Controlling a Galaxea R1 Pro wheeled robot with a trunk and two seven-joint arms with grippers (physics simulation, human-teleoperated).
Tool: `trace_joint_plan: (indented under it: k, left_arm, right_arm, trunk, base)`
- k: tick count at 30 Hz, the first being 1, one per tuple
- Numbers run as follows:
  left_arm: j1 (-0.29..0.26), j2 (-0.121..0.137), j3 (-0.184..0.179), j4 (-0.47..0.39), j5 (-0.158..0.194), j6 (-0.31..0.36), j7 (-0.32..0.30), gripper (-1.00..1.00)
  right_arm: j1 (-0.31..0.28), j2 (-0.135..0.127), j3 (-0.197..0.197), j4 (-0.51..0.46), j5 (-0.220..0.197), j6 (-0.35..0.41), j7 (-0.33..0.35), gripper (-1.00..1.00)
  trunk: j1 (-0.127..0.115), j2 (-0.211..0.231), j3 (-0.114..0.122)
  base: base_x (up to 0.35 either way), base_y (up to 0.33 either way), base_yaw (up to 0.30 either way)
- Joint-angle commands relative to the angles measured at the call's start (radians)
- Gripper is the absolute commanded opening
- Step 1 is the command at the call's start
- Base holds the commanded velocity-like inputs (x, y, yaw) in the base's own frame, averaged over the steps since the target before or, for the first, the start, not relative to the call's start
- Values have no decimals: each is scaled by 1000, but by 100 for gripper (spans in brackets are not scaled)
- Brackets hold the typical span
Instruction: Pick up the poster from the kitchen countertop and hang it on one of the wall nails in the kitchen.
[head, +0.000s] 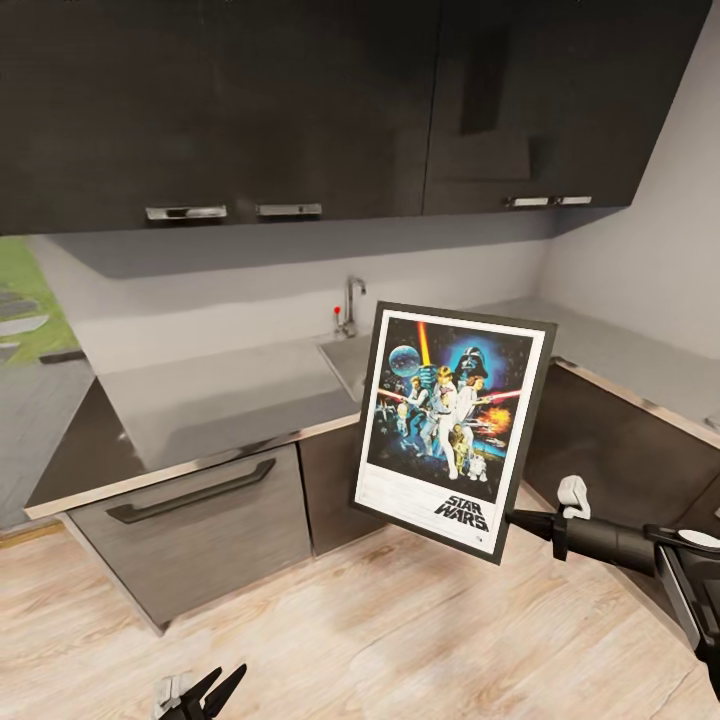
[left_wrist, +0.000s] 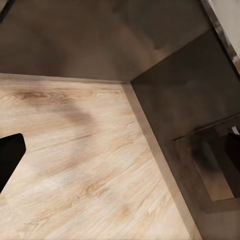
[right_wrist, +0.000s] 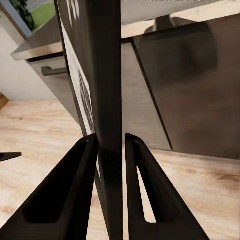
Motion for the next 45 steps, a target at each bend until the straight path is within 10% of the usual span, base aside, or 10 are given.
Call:
trace_joint_plan:
  k: [1, 45]
  left_arm:
    - [-1, 0, -9, 1, 8, -6, -2, 100]
    - [-1, 0, -7, 1, 8, -4, -2, 100]
  right_arm:
    - [-1, 0, -1, 0, -3, 13, 5, -100]
    - [-1, 6, 1, -8, -4, 13, -36, -100]
  trunk:
    - [1, -2, -1]
    - [1, -2, 29]
  base:
    - [0, 27, 9]
    - [0, 88, 124]
